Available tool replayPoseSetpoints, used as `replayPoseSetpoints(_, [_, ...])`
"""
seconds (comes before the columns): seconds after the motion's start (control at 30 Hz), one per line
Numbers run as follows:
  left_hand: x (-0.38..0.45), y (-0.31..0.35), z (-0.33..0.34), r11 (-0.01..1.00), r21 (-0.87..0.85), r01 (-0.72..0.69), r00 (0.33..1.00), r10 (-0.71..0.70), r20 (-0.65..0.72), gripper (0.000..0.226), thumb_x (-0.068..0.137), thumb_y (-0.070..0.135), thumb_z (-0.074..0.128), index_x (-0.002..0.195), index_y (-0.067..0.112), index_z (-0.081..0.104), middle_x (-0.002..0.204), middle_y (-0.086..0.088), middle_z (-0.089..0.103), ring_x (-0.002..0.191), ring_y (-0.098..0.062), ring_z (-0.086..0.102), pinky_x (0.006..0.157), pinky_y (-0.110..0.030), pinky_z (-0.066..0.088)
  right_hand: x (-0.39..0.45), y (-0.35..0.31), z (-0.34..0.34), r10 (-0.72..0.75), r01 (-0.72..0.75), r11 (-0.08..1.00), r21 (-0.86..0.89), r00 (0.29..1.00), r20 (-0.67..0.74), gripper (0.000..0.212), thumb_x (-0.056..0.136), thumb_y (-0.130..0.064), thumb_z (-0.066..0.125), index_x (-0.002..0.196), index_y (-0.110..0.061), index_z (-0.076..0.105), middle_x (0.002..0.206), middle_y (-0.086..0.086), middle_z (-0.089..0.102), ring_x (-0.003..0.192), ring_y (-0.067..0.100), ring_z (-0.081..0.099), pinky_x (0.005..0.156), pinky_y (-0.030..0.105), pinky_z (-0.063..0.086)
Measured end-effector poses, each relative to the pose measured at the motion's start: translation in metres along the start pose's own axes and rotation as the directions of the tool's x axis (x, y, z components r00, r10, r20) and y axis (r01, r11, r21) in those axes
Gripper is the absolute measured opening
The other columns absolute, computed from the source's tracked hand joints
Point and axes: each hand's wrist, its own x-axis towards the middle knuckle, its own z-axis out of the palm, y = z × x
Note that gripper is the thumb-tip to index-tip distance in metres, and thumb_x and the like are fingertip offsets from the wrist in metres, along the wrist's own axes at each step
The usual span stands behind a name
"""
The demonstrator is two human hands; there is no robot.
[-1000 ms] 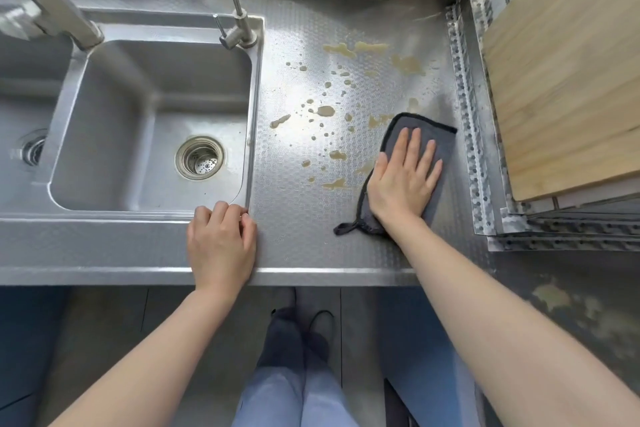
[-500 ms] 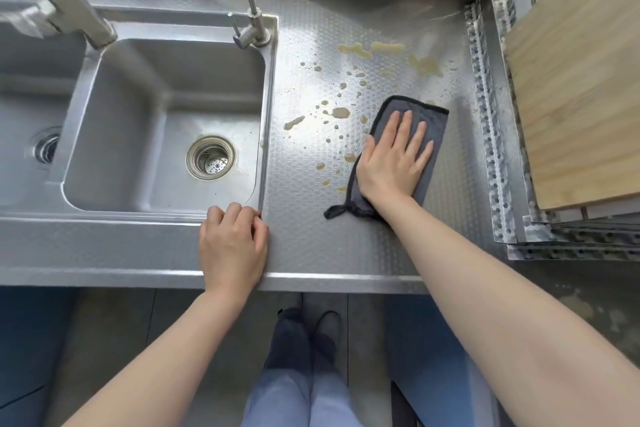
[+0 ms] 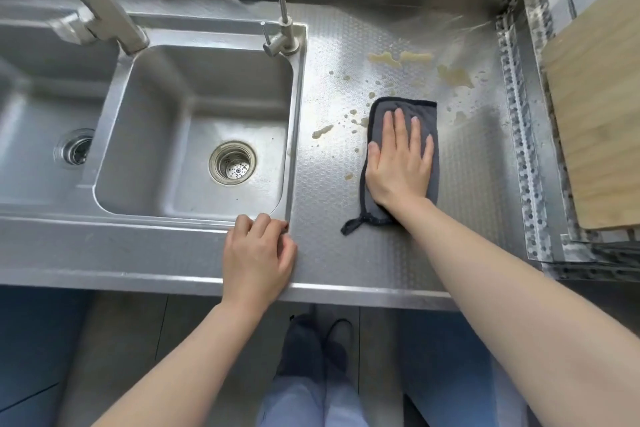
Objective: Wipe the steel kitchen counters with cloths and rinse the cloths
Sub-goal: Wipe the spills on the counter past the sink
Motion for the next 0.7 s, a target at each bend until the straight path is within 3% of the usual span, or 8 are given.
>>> replayPoseSetpoints(0.1, [0.000, 0.000, 0.000, 1.000, -0.024, 0.003, 1.000, -0.003, -0.008, 0.017, 0.082, 0.016, 0.057, 0.089, 0.009, 0.071, 0.080, -0.001, 0.063, 0.078, -0.027, 0.047, 0.070, -0.039, 0.042, -0.012, -0.016, 0.003, -0.015, 0.015, 1.000, 0.008, 1.000, -0.007, 0.061, 0.102, -0.043, 0.020, 0.158, -0.022, 0.006, 0.166, -0.002, 0.003, 0.152, 0.030, -0.002, 0.121, 0.053, 0.000])
replayPoseSetpoints(0.23, [-0.004, 0.000, -0.006, 0.997, -0.073, 0.018, 1.000, -0.017, 0.015, 0.022, 0.075, 0.008, 0.059, 0.093, 0.007, 0.072, 0.082, -0.002, 0.064, 0.082, -0.029, 0.049, 0.070, -0.039, 0.045, -0.091, -0.019, 0.009, -0.316, 0.316, 0.949, -0.019, 0.949, 0.022, 0.062, 0.100, -0.043, 0.022, 0.157, -0.020, 0.016, 0.165, -0.002, 0.011, 0.152, 0.031, 0.003, 0.121, 0.053, 0.006])
replayPoseSetpoints(0.3, [-0.006, -0.001, -0.009, 0.996, -0.085, 0.024, 0.999, -0.021, 0.033, 0.022, 0.074, 0.005, 0.064, 0.094, 0.007, 0.072, 0.083, -0.002, 0.064, 0.084, -0.029, 0.051, 0.071, -0.039, 0.045, -0.110, -0.014, 0.012, -0.395, 0.396, 0.918, -0.026, 0.917, 0.055, 0.062, 0.100, -0.043, 0.025, 0.157, -0.019, 0.018, 0.165, -0.002, 0.013, 0.152, 0.029, 0.004, 0.121, 0.053, 0.009])
replayPoseSetpoints(0.37, [-0.004, -0.001, -0.010, 0.996, -0.091, 0.009, 0.999, -0.006, 0.042, 0.021, 0.074, 0.005, 0.066, 0.094, 0.007, 0.073, 0.083, -0.001, 0.064, 0.083, -0.028, 0.051, 0.071, -0.038, 0.045, -0.095, -0.012, 0.009, -0.362, 0.364, 0.931, -0.015, 0.930, 0.054, 0.063, 0.099, -0.044, 0.025, 0.157, -0.021, 0.016, 0.165, -0.003, 0.012, 0.152, 0.025, 0.005, 0.122, 0.051, 0.010])
replayPoseSetpoints(0.57, [-0.005, -0.007, -0.006, 0.996, -0.092, -0.012, 0.999, 0.014, 0.029, 0.022, 0.075, 0.010, 0.062, 0.095, 0.009, 0.072, 0.082, -0.001, 0.063, 0.084, -0.026, 0.049, 0.073, -0.034, 0.041, 0.007, -0.057, 0.005, -0.014, 0.014, 1.000, 0.013, 1.000, 0.014, 0.065, 0.100, -0.049, 0.022, 0.158, -0.023, 0.008, 0.166, -0.003, 0.004, 0.152, 0.029, -0.002, 0.121, 0.053, 0.000])
replayPoseSetpoints(0.63, [-0.006, -0.007, -0.006, 0.995, -0.101, -0.004, 1.000, 0.007, 0.023, 0.022, 0.075, 0.011, 0.060, 0.094, 0.009, 0.072, 0.083, -0.001, 0.063, 0.084, -0.026, 0.049, 0.073, -0.035, 0.041, 0.016, -0.075, 0.007, -0.074, 0.074, 0.997, 0.008, 0.997, 0.032, 0.063, 0.100, -0.050, 0.023, 0.157, -0.028, 0.010, 0.165, -0.006, 0.004, 0.152, 0.032, -0.003, 0.120, 0.055, -0.002])
replayPoseSetpoints(0.7, [-0.005, -0.007, -0.006, 0.994, -0.108, -0.004, 1.000, 0.006, 0.018, 0.021, 0.075, 0.011, 0.059, 0.092, 0.009, 0.071, 0.083, -0.001, 0.063, 0.083, -0.026, 0.049, 0.072, -0.035, 0.042, 0.004, -0.082, 0.008, -0.227, 0.227, 0.974, -0.009, 0.973, 0.033, 0.059, 0.100, -0.048, 0.026, 0.156, -0.033, 0.015, 0.165, -0.008, 0.009, 0.152, 0.031, 0.002, 0.120, 0.054, 0.000])
